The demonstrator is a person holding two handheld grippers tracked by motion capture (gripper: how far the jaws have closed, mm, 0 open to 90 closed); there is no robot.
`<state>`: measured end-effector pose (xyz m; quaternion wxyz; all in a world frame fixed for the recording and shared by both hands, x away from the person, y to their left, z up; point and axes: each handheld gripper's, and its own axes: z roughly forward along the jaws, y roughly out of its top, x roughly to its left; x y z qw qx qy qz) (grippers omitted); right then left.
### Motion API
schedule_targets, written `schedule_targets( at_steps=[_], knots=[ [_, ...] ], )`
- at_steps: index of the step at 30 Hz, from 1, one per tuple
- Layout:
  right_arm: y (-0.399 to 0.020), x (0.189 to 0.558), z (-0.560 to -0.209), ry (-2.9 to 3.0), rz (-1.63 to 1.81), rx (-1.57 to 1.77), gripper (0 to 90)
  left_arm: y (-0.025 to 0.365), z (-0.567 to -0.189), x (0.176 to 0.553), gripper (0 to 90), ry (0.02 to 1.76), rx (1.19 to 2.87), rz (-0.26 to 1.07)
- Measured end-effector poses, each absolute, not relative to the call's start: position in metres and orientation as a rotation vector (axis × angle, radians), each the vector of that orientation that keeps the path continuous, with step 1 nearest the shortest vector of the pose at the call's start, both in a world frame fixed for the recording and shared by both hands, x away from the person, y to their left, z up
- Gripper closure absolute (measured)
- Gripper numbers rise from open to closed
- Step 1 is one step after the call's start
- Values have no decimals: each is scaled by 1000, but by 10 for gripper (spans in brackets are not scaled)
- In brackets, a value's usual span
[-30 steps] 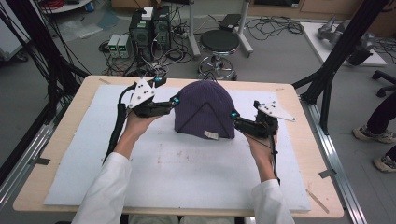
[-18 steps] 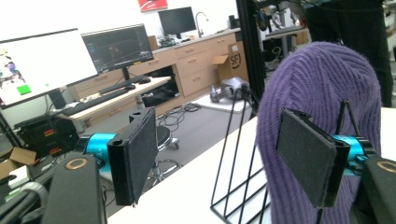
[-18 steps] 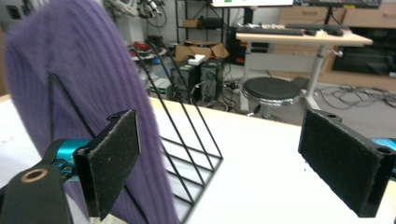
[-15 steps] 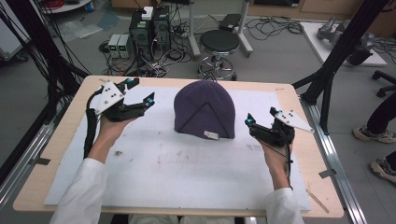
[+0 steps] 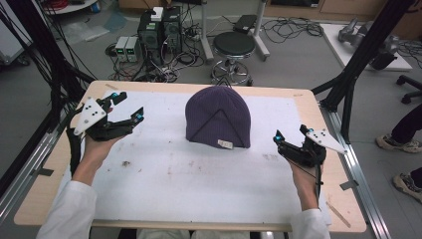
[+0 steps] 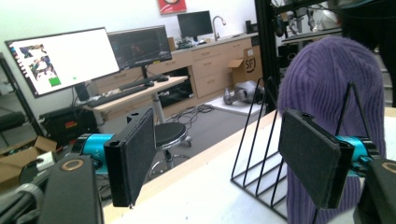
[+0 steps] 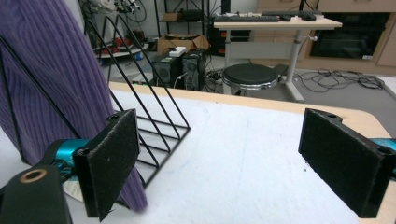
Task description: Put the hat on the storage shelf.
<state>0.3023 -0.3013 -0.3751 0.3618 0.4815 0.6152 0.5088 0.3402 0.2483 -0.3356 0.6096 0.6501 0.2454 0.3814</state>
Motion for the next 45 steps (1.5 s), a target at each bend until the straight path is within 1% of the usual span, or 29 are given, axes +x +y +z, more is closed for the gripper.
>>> schedule_targets(
  at_steps=[10,21,35,45],
  knots=[
    [-314,296,-391,1589,1256,1263,119,281,-369,325,259,644,1493,877],
    [-312,286,-409,1589,1212,1256,113,305,-399,305,237,716,1473,881],
    [-305,278,-412,1612,1180,1303,113,317,-424,276,236,774,1453,895],
    [-305,274,-410,1587,1185,1326,114,323,-430,272,238,801,1433,901]
  ],
)
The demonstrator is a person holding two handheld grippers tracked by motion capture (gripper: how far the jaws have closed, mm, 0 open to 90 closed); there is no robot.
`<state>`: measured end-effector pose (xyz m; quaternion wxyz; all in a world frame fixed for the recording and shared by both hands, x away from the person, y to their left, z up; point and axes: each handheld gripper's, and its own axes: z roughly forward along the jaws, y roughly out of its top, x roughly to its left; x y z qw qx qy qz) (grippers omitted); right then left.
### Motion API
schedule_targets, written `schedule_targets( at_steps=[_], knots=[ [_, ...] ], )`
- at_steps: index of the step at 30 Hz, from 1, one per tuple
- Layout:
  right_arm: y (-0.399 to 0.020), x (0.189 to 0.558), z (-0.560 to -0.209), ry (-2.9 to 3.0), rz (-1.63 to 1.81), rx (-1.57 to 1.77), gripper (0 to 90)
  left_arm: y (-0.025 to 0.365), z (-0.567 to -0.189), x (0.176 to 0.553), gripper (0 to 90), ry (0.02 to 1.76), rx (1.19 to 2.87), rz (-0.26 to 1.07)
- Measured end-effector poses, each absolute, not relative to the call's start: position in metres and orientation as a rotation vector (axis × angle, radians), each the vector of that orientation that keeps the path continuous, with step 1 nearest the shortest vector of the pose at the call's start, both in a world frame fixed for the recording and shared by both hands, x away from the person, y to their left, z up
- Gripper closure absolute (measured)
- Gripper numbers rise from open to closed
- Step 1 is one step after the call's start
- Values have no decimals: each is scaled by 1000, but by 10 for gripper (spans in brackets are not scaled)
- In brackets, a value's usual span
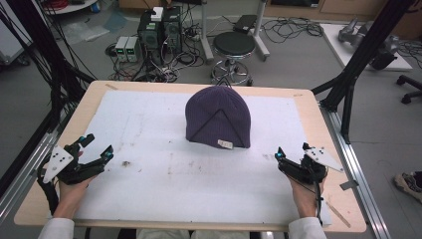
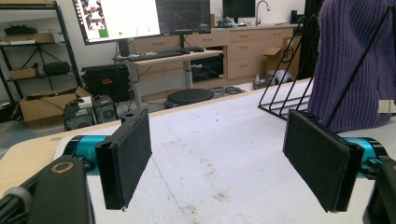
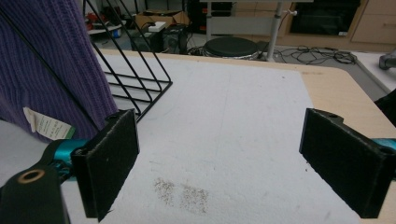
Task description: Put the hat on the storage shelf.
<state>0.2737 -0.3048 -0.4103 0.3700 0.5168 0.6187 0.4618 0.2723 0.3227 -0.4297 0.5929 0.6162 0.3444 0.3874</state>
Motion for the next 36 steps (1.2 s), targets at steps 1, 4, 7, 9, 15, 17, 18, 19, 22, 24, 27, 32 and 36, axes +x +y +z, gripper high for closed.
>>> schedule_targets(
  at_steps=[1,4,7,9,15,17,18,19,22,24,27,32,36],
  knots=[
    [-305,273,-410,1583,1184,1325,114,322,-429,272,238,799,1432,904],
    [-306,273,-409,1573,1186,1325,114,321,-429,272,238,793,1436,907],
    [-307,272,-409,1572,1188,1325,114,320,-428,272,238,794,1444,905],
    [-306,272,-409,1575,1185,1324,114,320,-428,272,238,799,1447,903],
    [-303,270,-409,1589,1180,1318,114,321,-428,271,238,804,1441,914],
    [-303,269,-409,1586,1180,1322,114,322,-428,272,239,807,1442,913],
    [-303,269,-409,1586,1181,1321,114,322,-428,272,239,809,1444,914],
    [-303,269,-409,1585,1182,1323,114,322,-428,272,239,809,1441,913],
    [-304,269,-409,1586,1186,1330,114,321,-428,273,240,808,1439,912],
    [-303,269,-409,1588,1186,1327,114,321,-428,273,239,805,1440,909],
    [-304,268,-409,1590,1187,1326,114,321,-428,273,240,803,1442,908],
    [-308,266,-412,1566,1220,1343,116,321,-428,274,240,807,1436,906],
    [-315,266,-415,1540,1242,1381,116,322,-428,274,240,807,1429,904]
  ],
)
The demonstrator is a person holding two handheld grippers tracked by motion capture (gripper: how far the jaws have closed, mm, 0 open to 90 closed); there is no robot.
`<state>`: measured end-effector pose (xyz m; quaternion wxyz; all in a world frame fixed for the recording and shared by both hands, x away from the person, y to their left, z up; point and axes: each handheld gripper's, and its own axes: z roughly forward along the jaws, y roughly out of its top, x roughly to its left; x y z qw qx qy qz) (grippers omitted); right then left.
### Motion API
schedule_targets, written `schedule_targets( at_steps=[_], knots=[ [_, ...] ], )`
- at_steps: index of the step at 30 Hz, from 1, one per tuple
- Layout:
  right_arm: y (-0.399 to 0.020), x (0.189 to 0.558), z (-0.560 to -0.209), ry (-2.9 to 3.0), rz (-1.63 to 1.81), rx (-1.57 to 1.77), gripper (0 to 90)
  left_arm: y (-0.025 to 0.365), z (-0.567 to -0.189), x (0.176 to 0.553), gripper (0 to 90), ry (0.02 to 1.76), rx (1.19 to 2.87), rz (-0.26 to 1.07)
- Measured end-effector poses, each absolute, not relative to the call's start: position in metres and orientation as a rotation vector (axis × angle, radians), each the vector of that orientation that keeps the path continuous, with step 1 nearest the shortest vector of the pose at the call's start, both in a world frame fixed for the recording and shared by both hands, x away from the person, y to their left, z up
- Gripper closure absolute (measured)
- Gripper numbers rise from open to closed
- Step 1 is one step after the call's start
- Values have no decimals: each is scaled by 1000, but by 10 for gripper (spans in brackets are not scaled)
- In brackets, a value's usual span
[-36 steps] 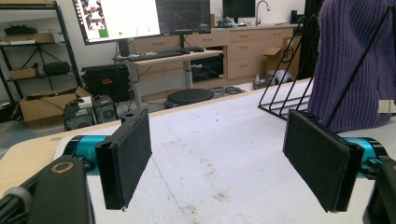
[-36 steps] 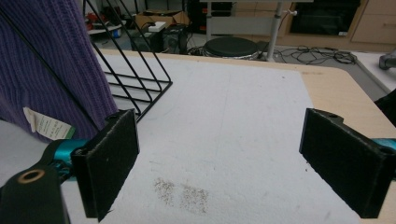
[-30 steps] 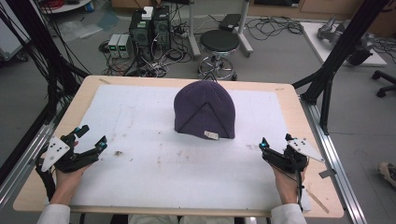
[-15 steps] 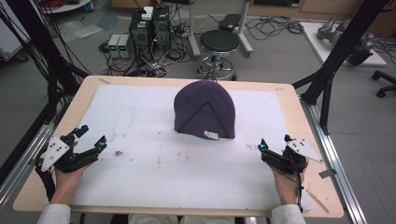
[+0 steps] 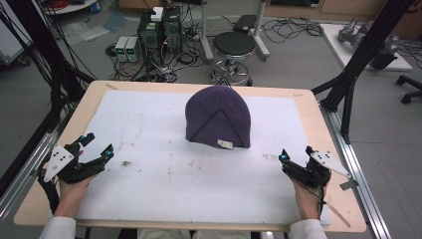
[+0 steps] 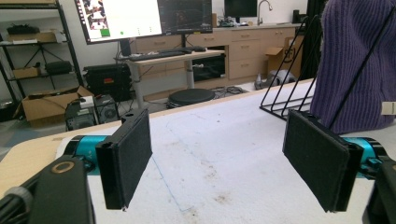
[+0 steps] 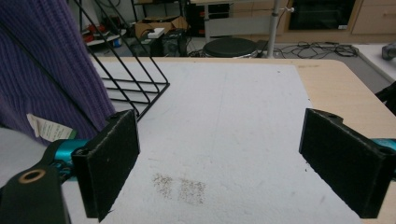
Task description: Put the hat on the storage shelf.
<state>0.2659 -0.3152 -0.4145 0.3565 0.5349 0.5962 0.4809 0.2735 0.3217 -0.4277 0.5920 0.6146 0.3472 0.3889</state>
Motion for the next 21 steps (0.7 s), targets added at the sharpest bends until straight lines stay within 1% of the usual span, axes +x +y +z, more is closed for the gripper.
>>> schedule_targets(
  at_steps=[21],
  knots=[
    [-316,266,-415,1555,1230,1383,116,319,-428,273,241,802,1442,885]
  ],
)
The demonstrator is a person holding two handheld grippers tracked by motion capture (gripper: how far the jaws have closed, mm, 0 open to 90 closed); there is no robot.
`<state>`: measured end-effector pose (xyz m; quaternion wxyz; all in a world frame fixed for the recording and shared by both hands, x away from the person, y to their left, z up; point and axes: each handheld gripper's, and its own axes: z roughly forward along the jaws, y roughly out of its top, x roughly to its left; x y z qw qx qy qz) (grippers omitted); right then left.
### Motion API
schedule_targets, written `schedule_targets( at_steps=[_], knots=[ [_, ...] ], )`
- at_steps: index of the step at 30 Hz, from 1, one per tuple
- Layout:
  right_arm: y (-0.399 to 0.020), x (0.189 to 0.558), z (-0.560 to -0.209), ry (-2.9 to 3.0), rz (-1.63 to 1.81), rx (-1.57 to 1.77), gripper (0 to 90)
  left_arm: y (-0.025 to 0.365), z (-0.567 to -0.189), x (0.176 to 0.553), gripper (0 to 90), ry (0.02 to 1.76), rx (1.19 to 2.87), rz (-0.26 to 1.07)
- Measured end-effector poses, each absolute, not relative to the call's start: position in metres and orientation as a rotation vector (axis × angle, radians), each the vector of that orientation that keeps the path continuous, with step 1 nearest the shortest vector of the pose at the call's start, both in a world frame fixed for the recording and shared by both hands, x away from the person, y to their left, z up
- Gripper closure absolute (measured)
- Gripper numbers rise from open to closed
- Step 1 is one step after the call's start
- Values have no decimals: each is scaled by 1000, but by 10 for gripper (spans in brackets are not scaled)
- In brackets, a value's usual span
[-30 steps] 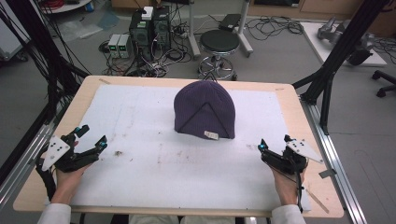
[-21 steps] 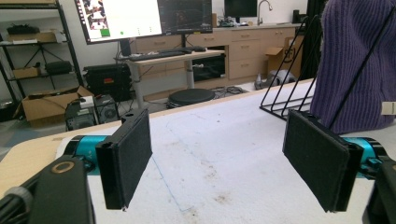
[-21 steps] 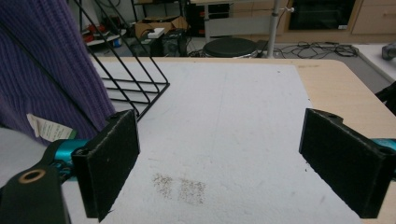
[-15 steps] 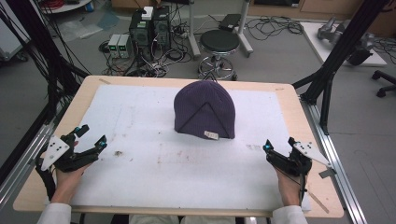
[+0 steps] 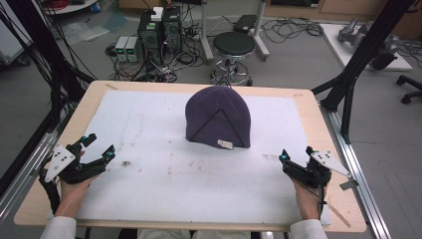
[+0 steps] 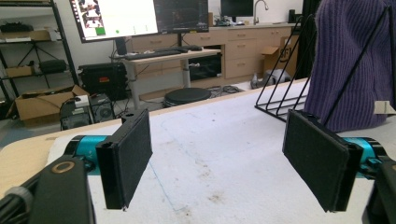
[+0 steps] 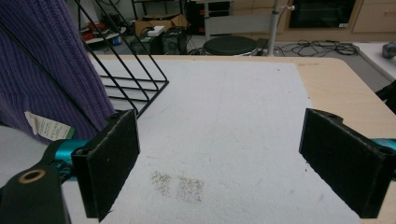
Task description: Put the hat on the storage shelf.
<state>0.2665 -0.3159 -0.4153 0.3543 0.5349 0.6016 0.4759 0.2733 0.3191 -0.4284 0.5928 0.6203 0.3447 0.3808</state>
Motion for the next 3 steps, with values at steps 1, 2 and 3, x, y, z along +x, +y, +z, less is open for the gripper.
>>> schedule_targets(
  at_steps=[1,2,3],
  knots=[
    [-316,267,-415,1557,1229,1380,116,319,-428,273,241,802,1443,885],
    [-316,267,-415,1558,1228,1378,116,319,-428,273,241,802,1442,885],
    [-315,267,-415,1558,1230,1379,116,319,-428,273,241,800,1441,885]
  ],
)
